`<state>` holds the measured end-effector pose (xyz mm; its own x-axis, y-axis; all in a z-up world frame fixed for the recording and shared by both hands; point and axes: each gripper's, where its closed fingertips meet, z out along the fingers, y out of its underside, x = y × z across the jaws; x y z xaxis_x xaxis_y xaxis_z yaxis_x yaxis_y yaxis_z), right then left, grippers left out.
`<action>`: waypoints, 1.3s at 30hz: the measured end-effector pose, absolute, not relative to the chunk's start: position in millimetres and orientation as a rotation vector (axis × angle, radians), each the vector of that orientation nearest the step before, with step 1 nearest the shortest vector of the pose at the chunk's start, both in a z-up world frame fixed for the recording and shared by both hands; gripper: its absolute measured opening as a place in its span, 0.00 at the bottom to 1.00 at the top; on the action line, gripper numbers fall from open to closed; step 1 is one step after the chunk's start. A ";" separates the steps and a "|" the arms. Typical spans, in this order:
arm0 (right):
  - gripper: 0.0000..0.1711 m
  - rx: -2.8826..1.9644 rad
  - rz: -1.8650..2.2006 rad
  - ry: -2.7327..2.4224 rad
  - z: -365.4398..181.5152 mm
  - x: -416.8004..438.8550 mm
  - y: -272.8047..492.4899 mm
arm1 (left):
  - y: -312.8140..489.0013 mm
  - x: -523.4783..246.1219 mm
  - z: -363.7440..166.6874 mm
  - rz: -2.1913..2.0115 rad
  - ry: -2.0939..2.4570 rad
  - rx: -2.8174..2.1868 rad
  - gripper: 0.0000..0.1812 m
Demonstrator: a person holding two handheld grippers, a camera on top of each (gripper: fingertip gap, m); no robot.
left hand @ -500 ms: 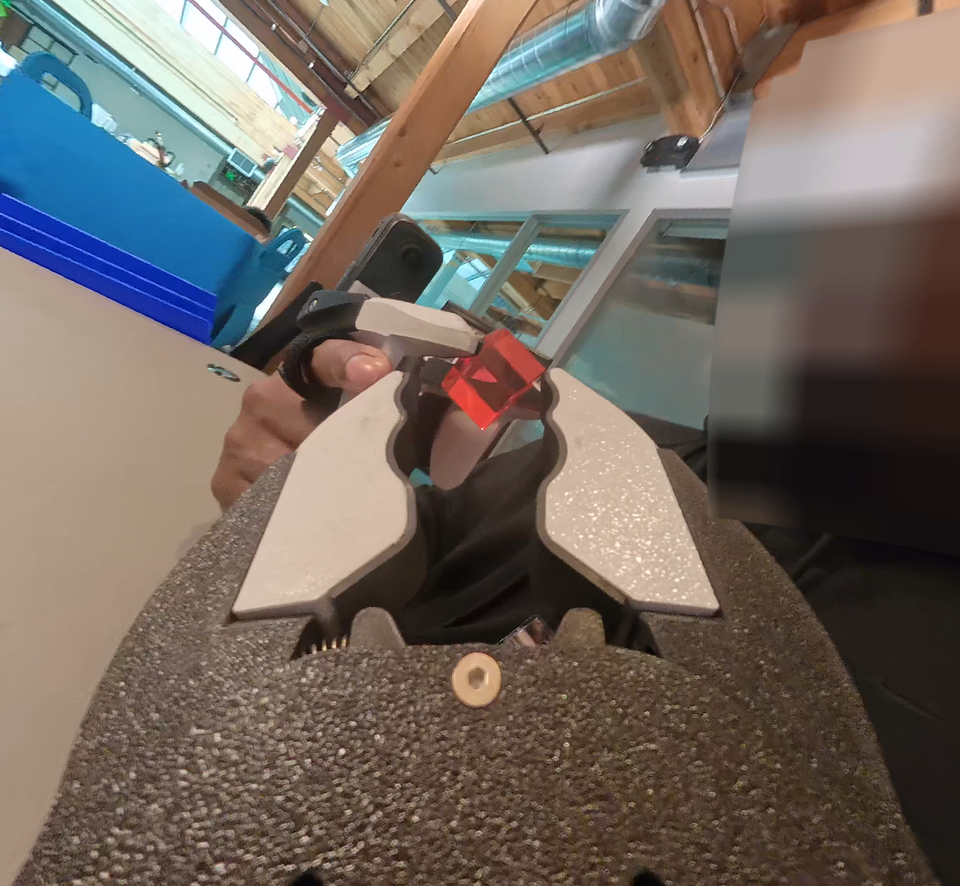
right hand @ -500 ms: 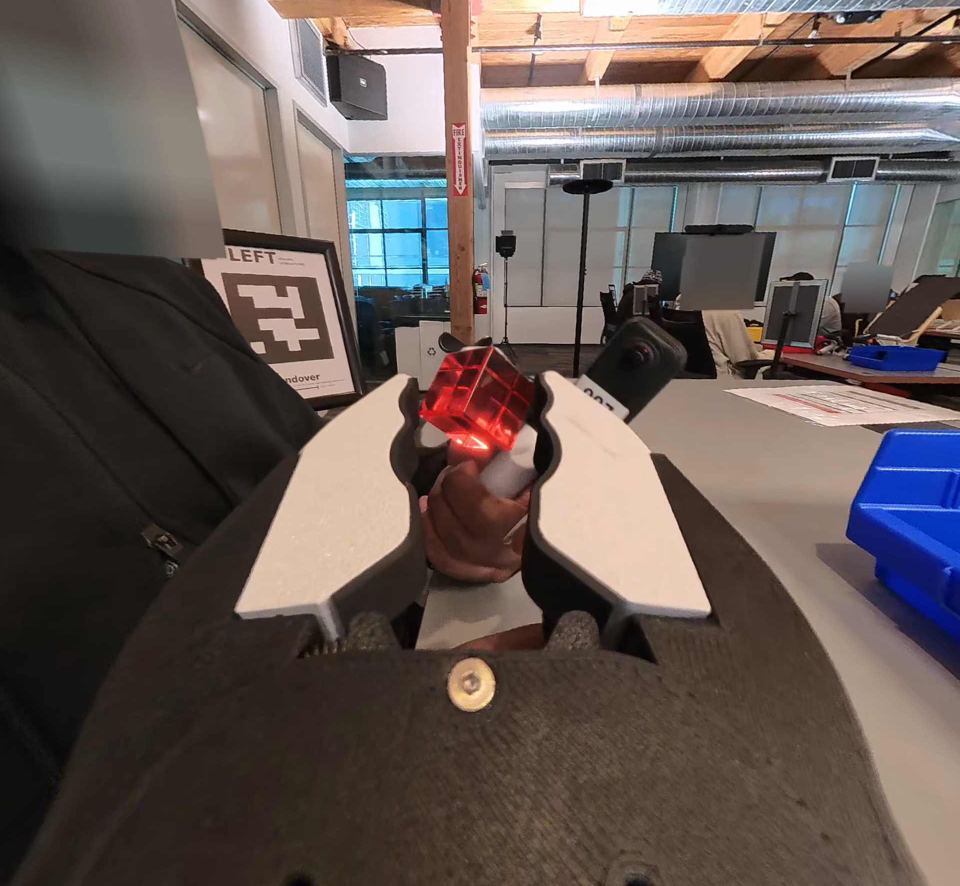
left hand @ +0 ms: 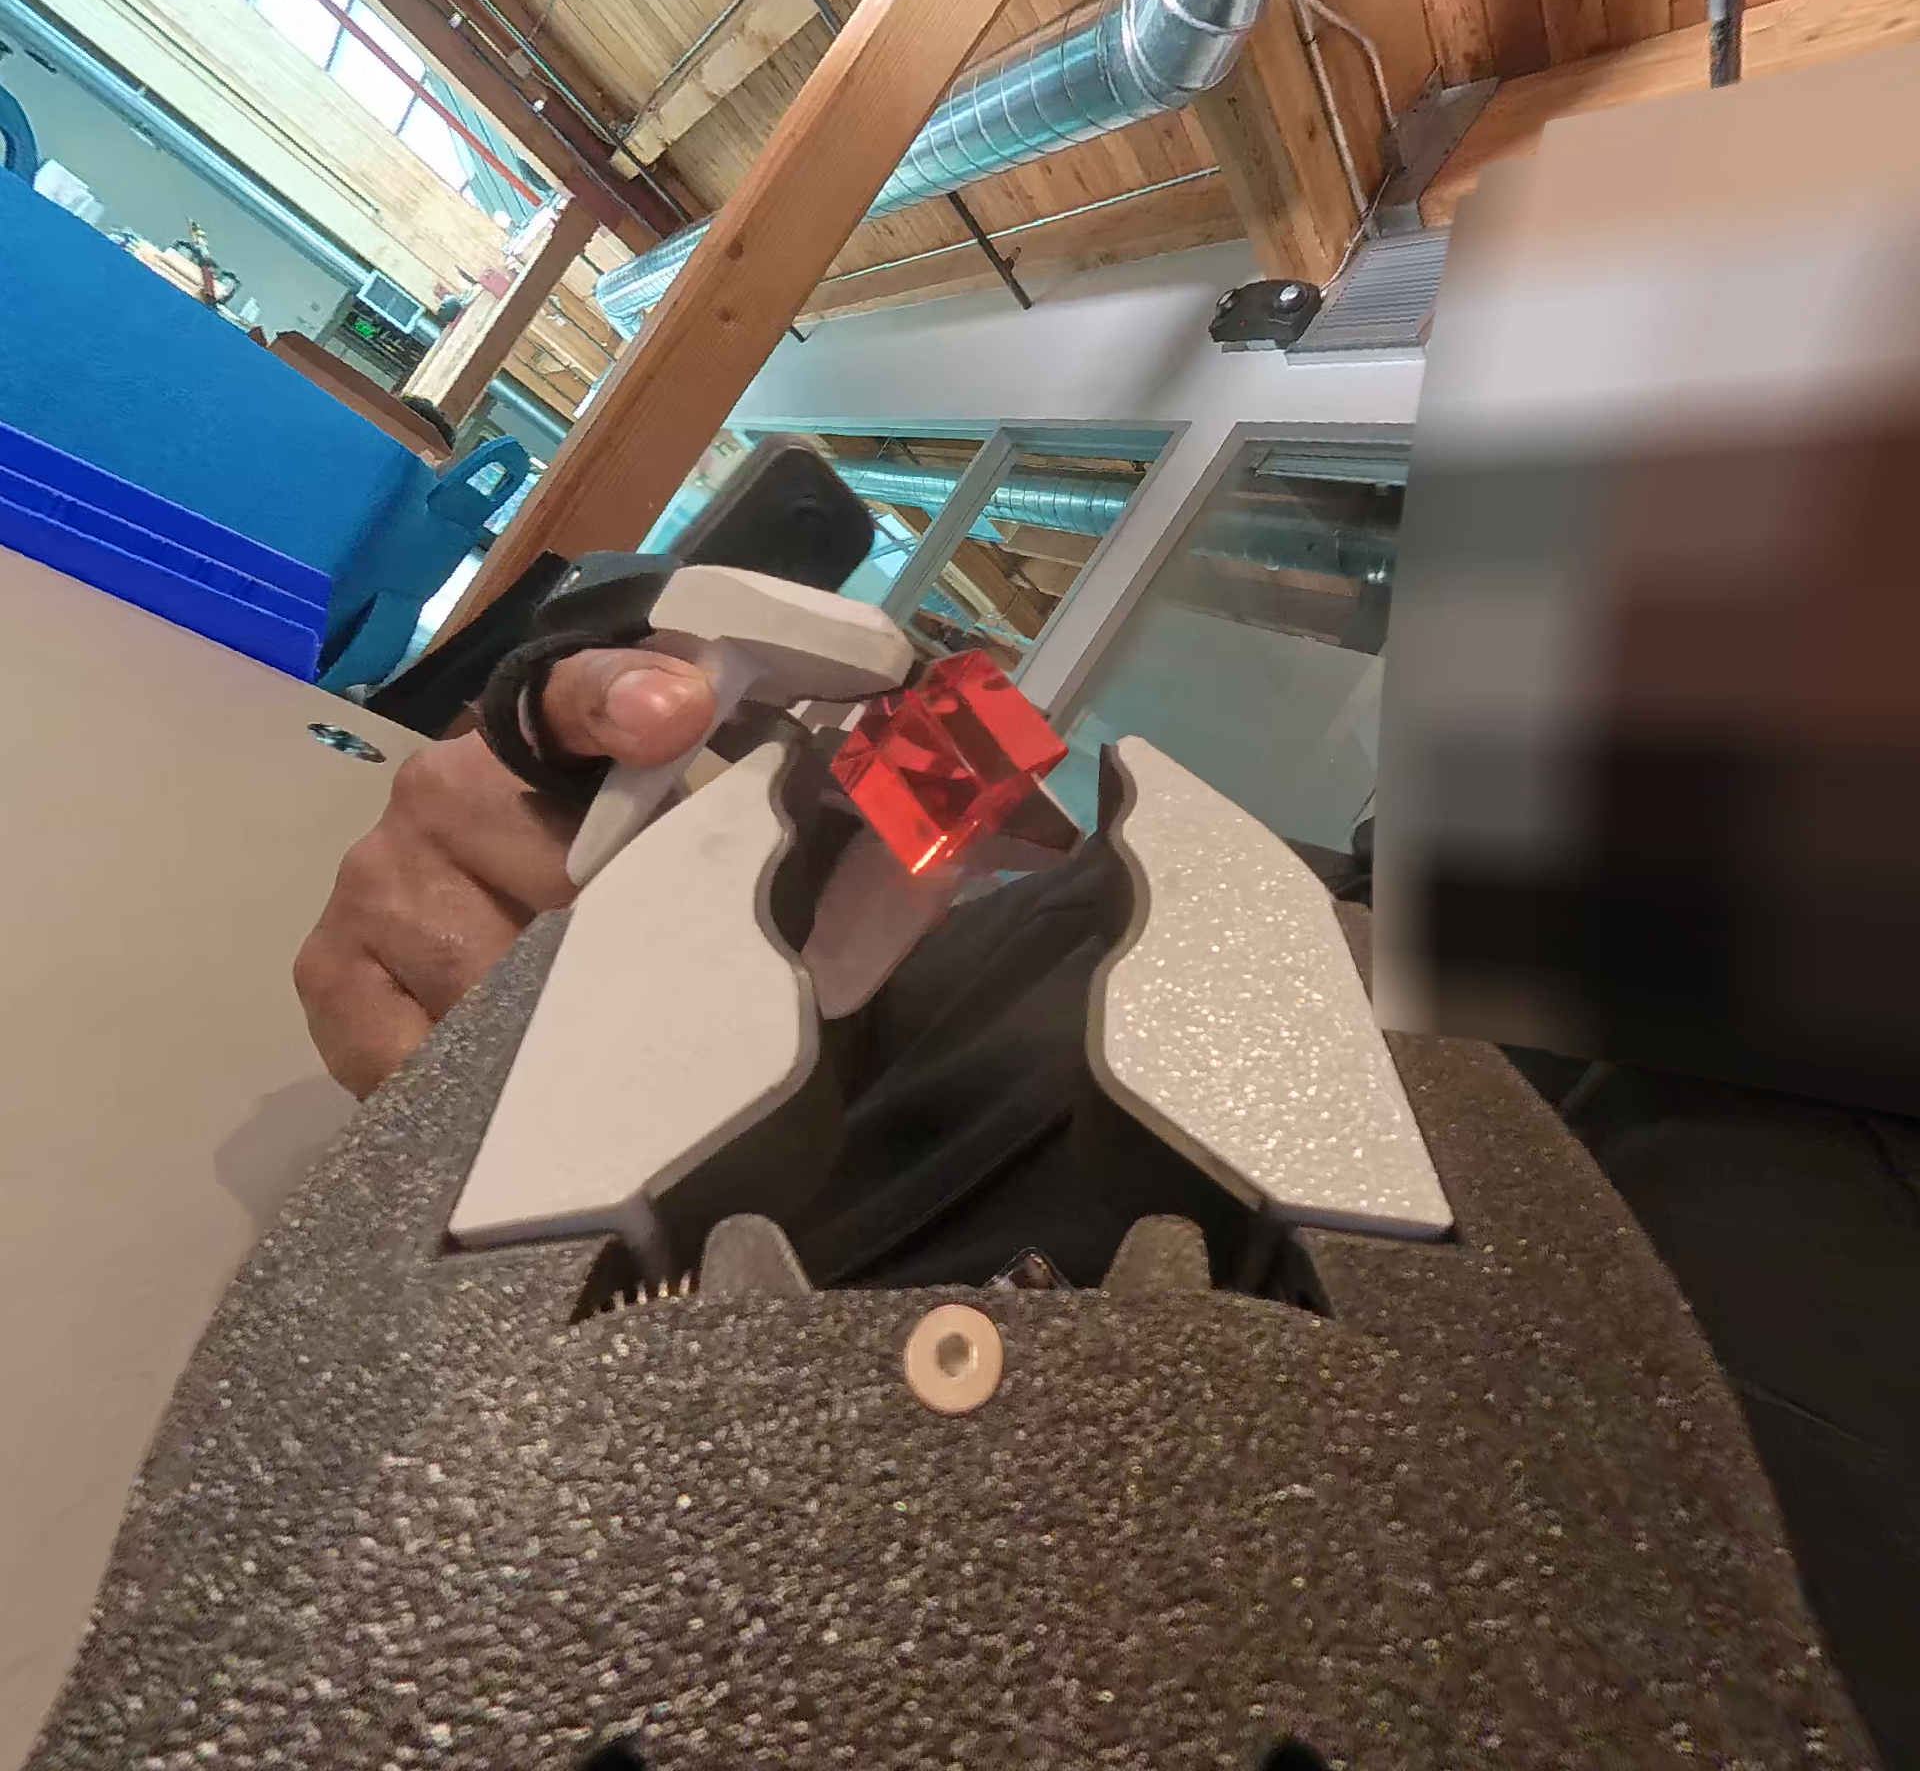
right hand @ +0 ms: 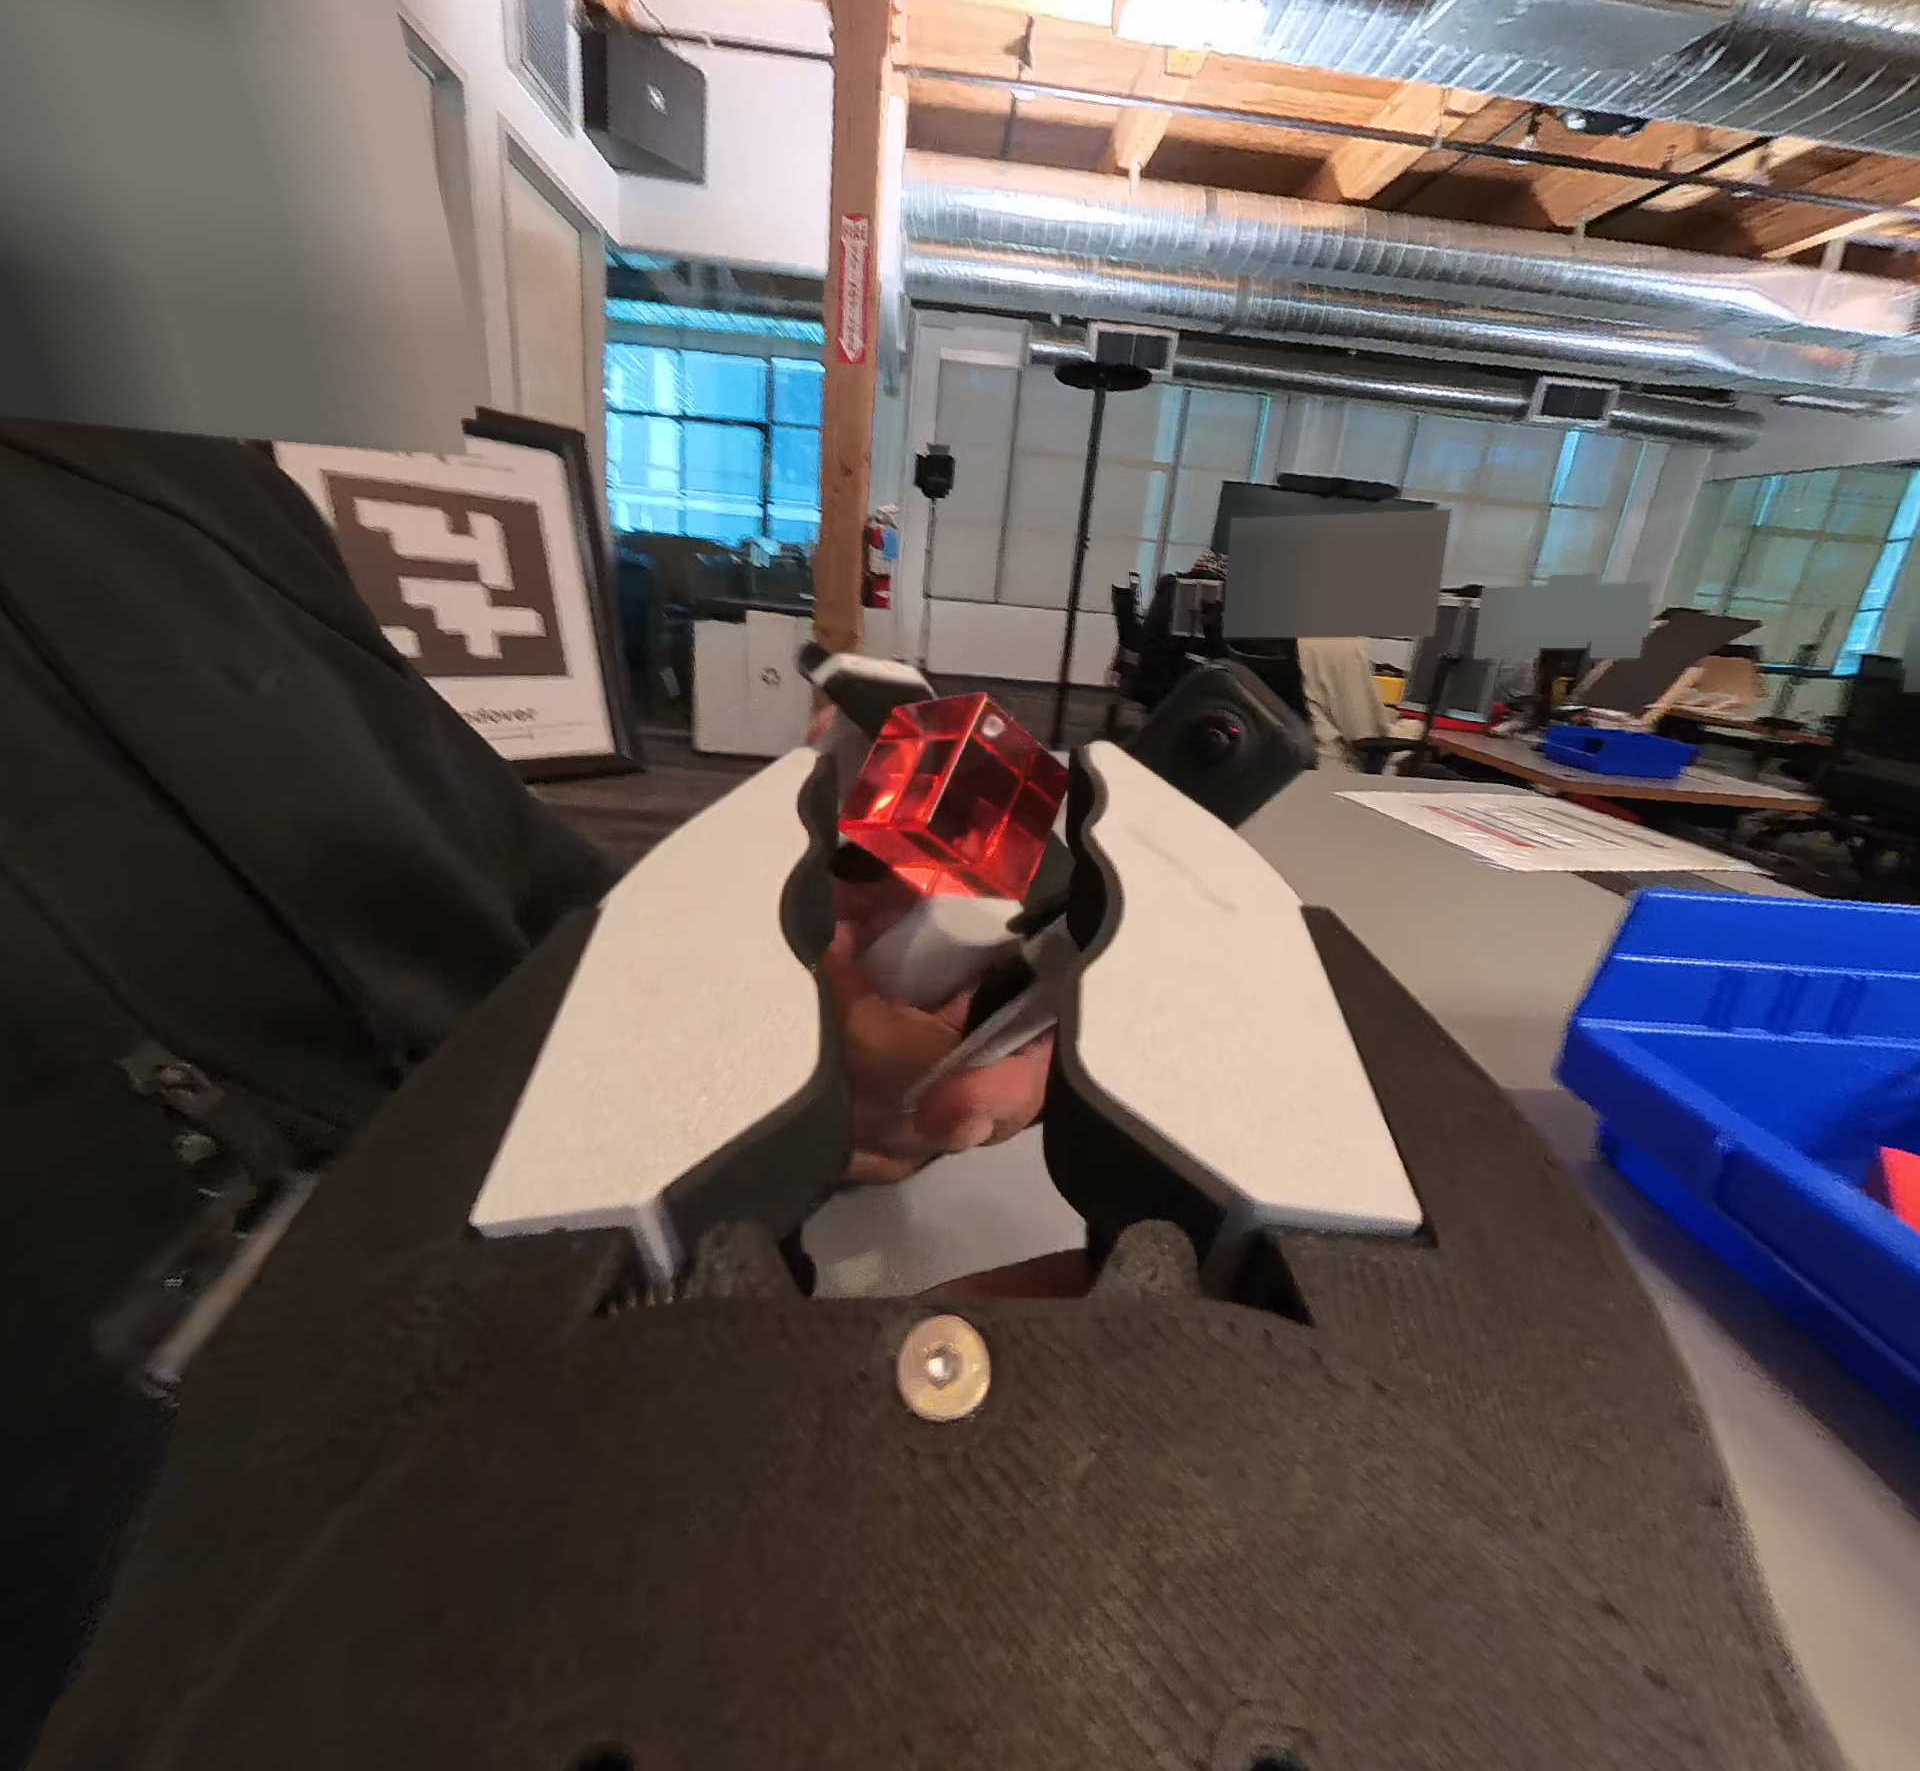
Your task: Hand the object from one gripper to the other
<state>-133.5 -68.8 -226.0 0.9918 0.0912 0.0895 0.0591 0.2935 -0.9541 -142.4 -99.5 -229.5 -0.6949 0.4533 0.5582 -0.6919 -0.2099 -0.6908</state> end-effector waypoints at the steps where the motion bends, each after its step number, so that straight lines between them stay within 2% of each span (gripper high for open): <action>1: 0.25 -1.290 -0.042 -0.135 -228.0 -130.9 -67.5 | -100.9 -142.1 -231.2 1.987 -1.332 0.305 0.31; 5: 0.25 -1.319 -0.206 -0.122 -231.3 -121.5 -67.4 | -103.2 -130.2 -239.6 2.110 -1.502 0.362 0.31; 13: 0.25 -1.366 -0.276 -0.118 -237.8 -116.4 -64.9 | -94.4 -118.2 -239.3 2.167 -1.521 0.416 0.28; 17: 0.25 -1.382 -0.296 -0.107 -240.1 -113.5 -64.0 | -91.4 -119.0 -237.8 2.190 -1.516 0.397 0.18; 21: 0.24 -1.402 -0.362 -0.080 -241.8 -105.8 -64.7 | -89.0 -111.9 -240.5 2.256 -1.591 0.425 0.17; 31: 0.30 -1.438 -0.907 -0.111 -244.8 -80.9 -76.1 | -66.6 -76.5 -246.3 2.561 -2.150 0.589 0.16; 39: 0.32 -1.528 -1.235 -0.274 -264.8 -84.0 -58.1 | -79.4 -80.0 -262.1 2.498 -2.530 0.470 0.16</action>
<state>-84.0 -58.1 -264.8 0.4302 -0.4211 0.7985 0.7196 -0.3741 -0.5849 -80.0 -79.4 -262.1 -0.8699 -0.4757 -0.1302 0.1241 0.0444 -0.9913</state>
